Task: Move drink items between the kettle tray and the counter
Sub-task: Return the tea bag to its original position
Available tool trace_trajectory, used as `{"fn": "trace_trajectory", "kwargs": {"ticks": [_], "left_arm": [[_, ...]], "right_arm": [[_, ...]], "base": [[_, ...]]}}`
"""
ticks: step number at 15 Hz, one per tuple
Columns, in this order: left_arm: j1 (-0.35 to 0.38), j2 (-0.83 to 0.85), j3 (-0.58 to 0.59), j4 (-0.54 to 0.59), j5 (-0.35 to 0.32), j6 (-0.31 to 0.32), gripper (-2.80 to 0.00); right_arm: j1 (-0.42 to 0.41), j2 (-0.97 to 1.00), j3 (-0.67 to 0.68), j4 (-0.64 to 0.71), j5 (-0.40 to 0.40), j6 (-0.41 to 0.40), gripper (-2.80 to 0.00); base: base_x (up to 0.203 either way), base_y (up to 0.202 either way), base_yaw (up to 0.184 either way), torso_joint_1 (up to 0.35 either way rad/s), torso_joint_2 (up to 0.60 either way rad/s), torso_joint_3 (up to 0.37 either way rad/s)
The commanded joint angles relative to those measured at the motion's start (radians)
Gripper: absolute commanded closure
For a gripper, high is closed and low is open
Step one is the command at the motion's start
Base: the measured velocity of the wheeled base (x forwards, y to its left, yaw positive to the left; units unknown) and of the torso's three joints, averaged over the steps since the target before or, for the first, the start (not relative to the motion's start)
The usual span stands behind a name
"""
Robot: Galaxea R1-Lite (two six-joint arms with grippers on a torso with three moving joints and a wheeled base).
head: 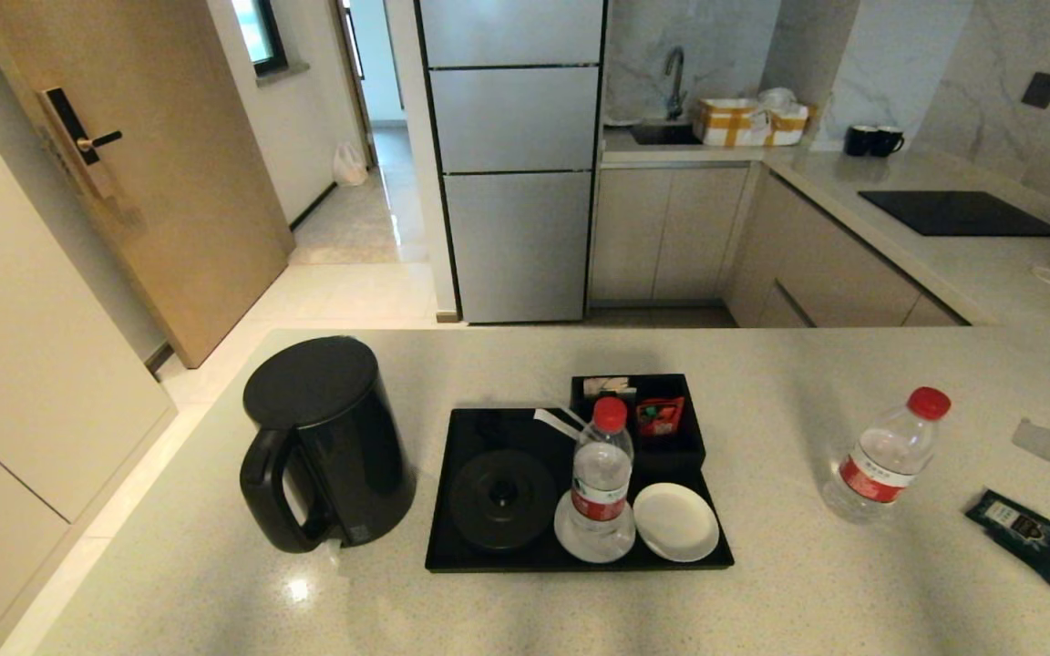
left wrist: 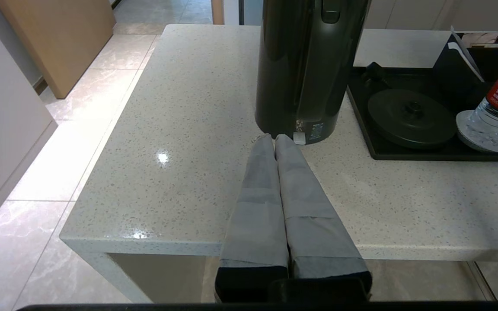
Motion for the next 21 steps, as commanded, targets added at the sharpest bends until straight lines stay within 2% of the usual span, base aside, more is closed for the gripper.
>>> {"fn": "trace_trajectory", "kwargs": {"ticks": [1, 2, 5, 9, 12, 16, 18, 20, 21], "left_arm": [[0.002, 0.000, 0.001, 0.000, 0.000, -0.001, 0.00], [0.000, 0.000, 0.002, 0.000, 0.000, -0.001, 0.00], [0.000, 0.000, 0.002, 0.000, 0.000, -0.001, 0.00], [0.000, 0.000, 0.002, 0.000, 0.000, -0.001, 0.00], [0.000, 0.000, 0.002, 0.000, 0.000, -0.001, 0.00], [0.002, 0.000, 0.002, 0.000, 0.000, -0.001, 0.00], [0.001, 0.000, 0.002, 0.001, 0.000, -0.001, 0.00], [0.001, 0.000, 0.002, 0.000, 0.000, -0.001, 0.00], [0.000, 0.000, 0.002, 0.000, 0.000, -0.001, 0.00]], "right_arm": [[0.010, -0.148, 0.000, 0.072, 0.042, -0.006, -2.80], [0.011, -0.187, 0.006, 0.104, 0.052, -0.022, 0.00], [0.011, -0.302, 0.009, 0.204, 0.126, -0.055, 0.00], [0.017, -0.511, 0.010, 0.415, 0.210, -0.125, 0.00], [0.100, -0.622, -0.021, 0.592, 0.246, -0.156, 0.00], [0.153, -0.751, -0.014, 0.718, 0.245, -0.163, 0.00], [0.166, -0.787, -0.004, 0.733, 0.238, -0.157, 0.00], [0.170, -0.887, 0.039, 0.729, 0.193, -0.157, 0.00], [0.177, -0.954, 0.071, 0.727, 0.143, -0.159, 0.00]], "base": [[0.000, 0.000, 0.000, 0.000, 0.00, 0.000], [0.000, 0.000, 0.000, 0.000, 0.00, 0.000], [0.000, 0.000, 0.000, 0.000, 0.00, 0.000], [0.000, 0.000, 0.000, 0.000, 0.00, 0.000], [0.000, 0.000, 0.000, 0.000, 0.00, 0.000], [0.000, 0.000, 0.000, 0.000, 0.00, 0.000], [0.000, 0.000, 0.000, 0.000, 0.00, 0.000], [0.000, 0.000, 0.000, 0.000, 0.00, 0.000], [0.000, 0.000, 0.000, 0.000, 0.00, 0.000]]}}
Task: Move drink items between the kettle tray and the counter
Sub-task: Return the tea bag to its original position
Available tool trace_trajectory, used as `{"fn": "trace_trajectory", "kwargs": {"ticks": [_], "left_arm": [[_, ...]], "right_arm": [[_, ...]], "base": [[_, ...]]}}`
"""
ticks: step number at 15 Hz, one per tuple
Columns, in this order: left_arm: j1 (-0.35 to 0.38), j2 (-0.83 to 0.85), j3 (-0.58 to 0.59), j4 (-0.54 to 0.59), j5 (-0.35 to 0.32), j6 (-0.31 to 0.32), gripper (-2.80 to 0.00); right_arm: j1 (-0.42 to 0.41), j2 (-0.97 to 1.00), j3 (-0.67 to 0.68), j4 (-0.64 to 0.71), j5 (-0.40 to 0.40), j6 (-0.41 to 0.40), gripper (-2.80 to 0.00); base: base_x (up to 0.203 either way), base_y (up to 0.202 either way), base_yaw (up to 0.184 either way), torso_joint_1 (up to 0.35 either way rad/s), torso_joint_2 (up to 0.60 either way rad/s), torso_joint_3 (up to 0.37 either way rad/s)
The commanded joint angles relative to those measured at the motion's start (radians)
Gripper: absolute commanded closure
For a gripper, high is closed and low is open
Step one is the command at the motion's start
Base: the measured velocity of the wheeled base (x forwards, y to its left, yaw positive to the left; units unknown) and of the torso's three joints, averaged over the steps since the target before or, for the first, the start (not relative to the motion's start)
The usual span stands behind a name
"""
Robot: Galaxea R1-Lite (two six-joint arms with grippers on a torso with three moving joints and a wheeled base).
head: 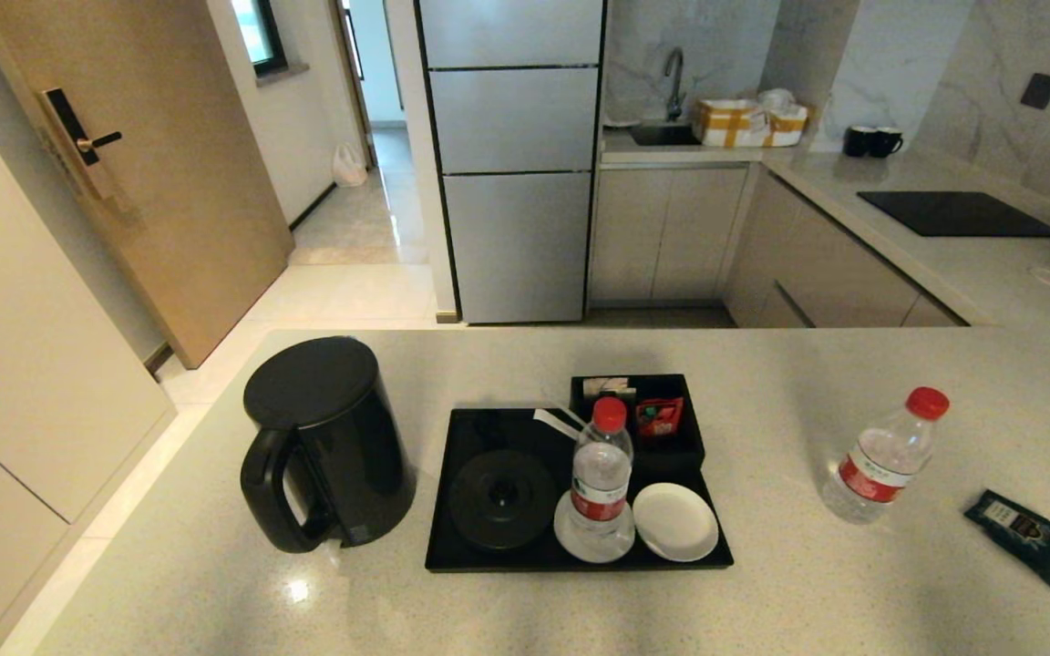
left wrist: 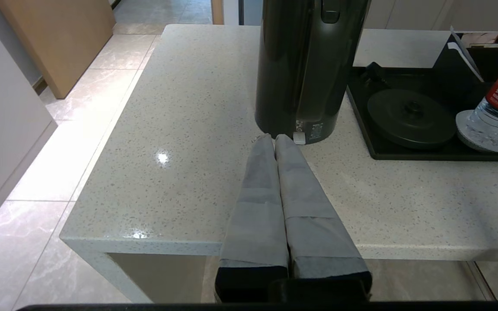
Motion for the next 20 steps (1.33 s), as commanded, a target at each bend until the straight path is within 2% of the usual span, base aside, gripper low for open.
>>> {"fn": "trace_trajectory", "kwargs": {"ticks": [1, 3, 4, 5, 6, 9, 11, 15, 18, 20], "left_arm": [[0.001, 0.000, 0.002, 0.000, 0.000, 0.000, 0.00], [0.002, 0.000, 0.002, 0.000, 0.000, 0.000, 0.00], [0.001, 0.000, 0.002, 0.000, 0.000, 0.000, 0.00], [0.002, 0.000, 0.001, 0.000, 0.000, 0.000, 0.00], [0.001, 0.000, 0.002, 0.000, 0.000, 0.000, 0.00], [0.002, 0.001, 0.002, 0.000, 0.000, -0.002, 0.00], [0.002, 0.000, 0.002, 0.000, 0.000, -0.002, 0.00], [0.002, 0.001, 0.002, 0.000, 0.000, -0.002, 0.00], [0.002, 0.001, 0.002, 0.000, 0.000, -0.002, 0.00], [0.002, 0.000, 0.002, 0.000, 0.000, -0.002, 0.00]], "right_arm": [[0.011, -0.174, 0.073, -0.002, -0.081, -0.004, 0.00], [0.019, -0.244, 0.189, -0.070, -0.192, -0.011, 0.00], [0.021, -0.243, 0.248, -0.189, -0.232, -0.030, 0.00], [0.022, -0.242, 0.297, -0.300, -0.250, -0.067, 0.00], [0.023, -0.242, 0.323, -0.348, -0.252, -0.102, 0.00], [0.023, -0.241, 0.352, -0.363, -0.200, -0.092, 0.00], [0.023, -0.241, 0.353, -0.358, -0.199, -0.121, 0.00], [0.023, -0.240, 0.352, -0.354, -0.201, -0.103, 0.00], [0.023, -0.240, 0.355, -0.363, -0.194, -0.144, 0.00], [0.023, -0.240, 0.355, -0.361, -0.197, -0.125, 0.00]], "base": [[0.000, 0.000, 0.000, 0.000, 0.00, 0.000], [0.000, 0.000, 0.000, 0.000, 0.00, 0.000], [0.000, 0.000, 0.000, 0.000, 0.00, 0.000], [0.000, 0.000, 0.000, 0.000, 0.00, 0.000], [0.000, 0.000, 0.000, 0.000, 0.00, 0.000], [0.000, 0.000, 0.000, 0.000, 0.00, 0.000], [0.000, 0.000, 0.000, 0.000, 0.00, 0.000], [0.000, 0.000, 0.000, 0.000, 0.00, 0.000], [0.000, 0.000, 0.000, 0.000, 0.00, 0.000], [0.000, 0.000, 0.000, 0.000, 0.00, 0.000]]}}
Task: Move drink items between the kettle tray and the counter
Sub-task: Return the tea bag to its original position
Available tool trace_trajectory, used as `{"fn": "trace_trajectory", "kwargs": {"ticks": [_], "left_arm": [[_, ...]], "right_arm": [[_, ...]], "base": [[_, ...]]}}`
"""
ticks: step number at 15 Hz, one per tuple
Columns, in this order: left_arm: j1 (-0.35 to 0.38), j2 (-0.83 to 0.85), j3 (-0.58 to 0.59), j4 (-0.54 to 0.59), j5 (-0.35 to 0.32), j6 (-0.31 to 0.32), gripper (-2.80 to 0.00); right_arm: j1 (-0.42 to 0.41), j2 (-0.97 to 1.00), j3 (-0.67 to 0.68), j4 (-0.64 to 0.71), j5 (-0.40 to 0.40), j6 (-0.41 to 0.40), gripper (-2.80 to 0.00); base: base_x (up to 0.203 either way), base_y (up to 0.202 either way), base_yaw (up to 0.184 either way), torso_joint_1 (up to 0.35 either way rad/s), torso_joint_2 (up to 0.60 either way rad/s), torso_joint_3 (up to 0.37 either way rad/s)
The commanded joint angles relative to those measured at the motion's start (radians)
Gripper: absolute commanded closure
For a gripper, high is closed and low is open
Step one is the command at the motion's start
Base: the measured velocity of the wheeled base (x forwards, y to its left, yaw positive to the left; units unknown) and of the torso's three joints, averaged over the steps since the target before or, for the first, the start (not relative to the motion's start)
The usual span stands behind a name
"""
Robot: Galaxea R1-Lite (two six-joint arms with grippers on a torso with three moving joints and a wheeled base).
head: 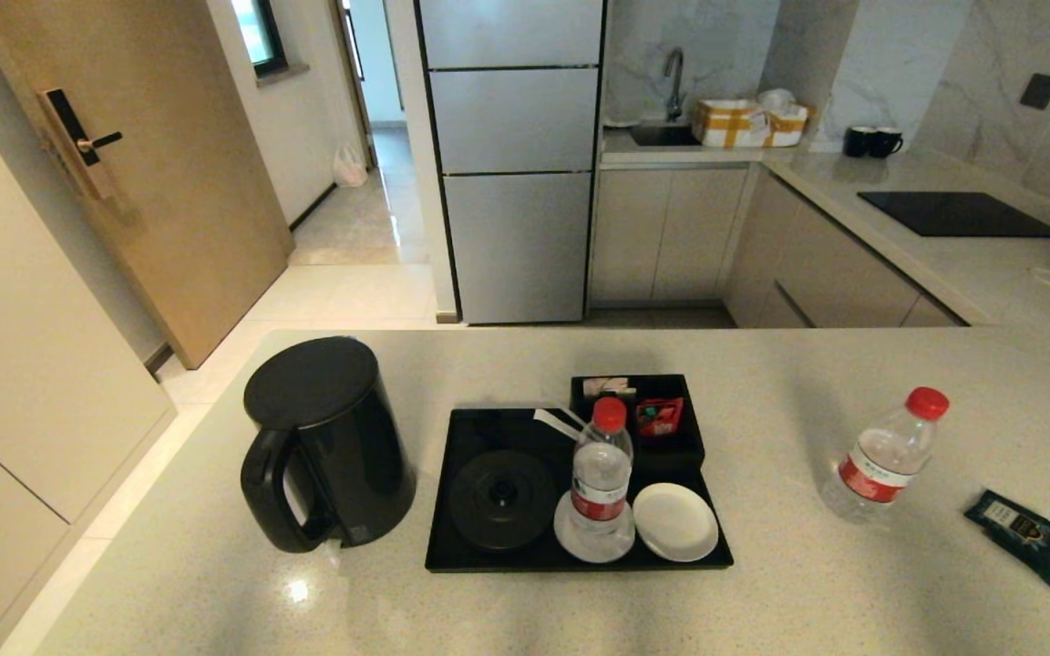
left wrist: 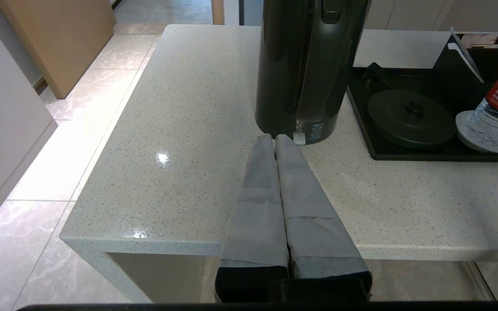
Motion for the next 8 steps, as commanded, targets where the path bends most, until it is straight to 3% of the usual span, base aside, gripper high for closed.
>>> {"fn": "trace_trajectory", "kwargs": {"ticks": [1, 8], "left_arm": [[0.000, 0.001, 0.002, 0.000, 0.000, -0.001, 0.00], [0.000, 0.000, 0.002, 0.000, 0.000, -0.001, 0.00]], "right_arm": [[0.000, 0.001, 0.001, 0.000, -0.001, 0.012, 0.00], [0.000, 0.001, 0.001, 0.000, -0.001, 0.028, 0.00]], "base": [[0.000, 0.000, 0.000, 0.000, 0.00, 0.000], [0.000, 0.000, 0.000, 0.000, 0.00, 0.000]]}}
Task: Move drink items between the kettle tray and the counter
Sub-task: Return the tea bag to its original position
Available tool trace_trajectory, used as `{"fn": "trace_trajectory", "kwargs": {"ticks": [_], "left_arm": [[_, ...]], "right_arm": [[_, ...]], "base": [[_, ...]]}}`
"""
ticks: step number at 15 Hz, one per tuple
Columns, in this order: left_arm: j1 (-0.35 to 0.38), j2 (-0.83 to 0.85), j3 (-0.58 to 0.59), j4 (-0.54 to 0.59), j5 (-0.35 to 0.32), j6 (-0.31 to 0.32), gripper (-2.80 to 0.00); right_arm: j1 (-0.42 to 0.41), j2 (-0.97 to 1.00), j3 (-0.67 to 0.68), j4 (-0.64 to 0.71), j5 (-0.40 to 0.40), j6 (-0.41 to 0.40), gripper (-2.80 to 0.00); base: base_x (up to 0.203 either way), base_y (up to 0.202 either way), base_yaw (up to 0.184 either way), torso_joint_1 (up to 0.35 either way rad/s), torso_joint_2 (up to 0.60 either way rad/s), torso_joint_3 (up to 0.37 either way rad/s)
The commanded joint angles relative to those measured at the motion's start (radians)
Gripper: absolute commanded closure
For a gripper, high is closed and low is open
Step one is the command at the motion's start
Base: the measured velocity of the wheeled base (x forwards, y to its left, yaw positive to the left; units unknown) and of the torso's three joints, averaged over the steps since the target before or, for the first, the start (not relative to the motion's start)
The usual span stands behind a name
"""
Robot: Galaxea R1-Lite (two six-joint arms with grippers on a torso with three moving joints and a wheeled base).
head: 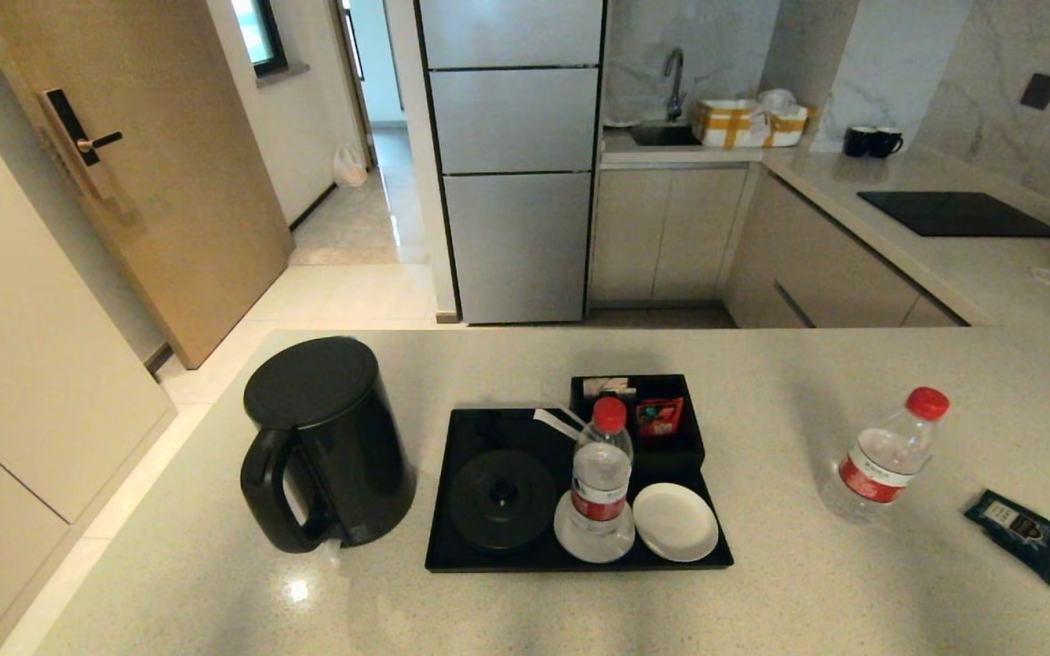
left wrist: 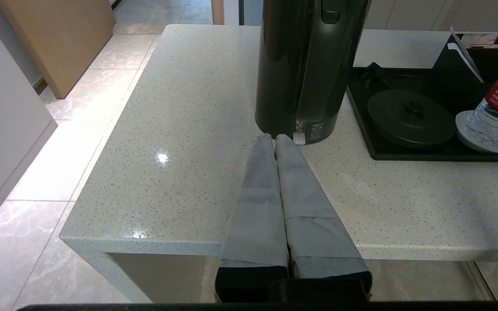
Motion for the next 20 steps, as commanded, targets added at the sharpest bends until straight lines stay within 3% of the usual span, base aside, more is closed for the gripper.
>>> {"fn": "trace_trajectory", "kwargs": {"ticks": [1, 20], "left_arm": [[0.000, 0.001, 0.002, 0.000, 0.000, 0.000, 0.00], [0.000, 0.001, 0.002, 0.000, 0.000, 0.000, 0.00]], "right_arm": [[0.000, 0.001, 0.000, 0.001, 0.000, -0.001, 0.00], [0.000, 0.008, -0.026, 0.050, -0.008, -0.005, 0.00]], "base": [[0.000, 0.000, 0.000, 0.000, 0.00, 0.000], [0.000, 0.000, 0.000, 0.000, 0.00, 0.000]]}}
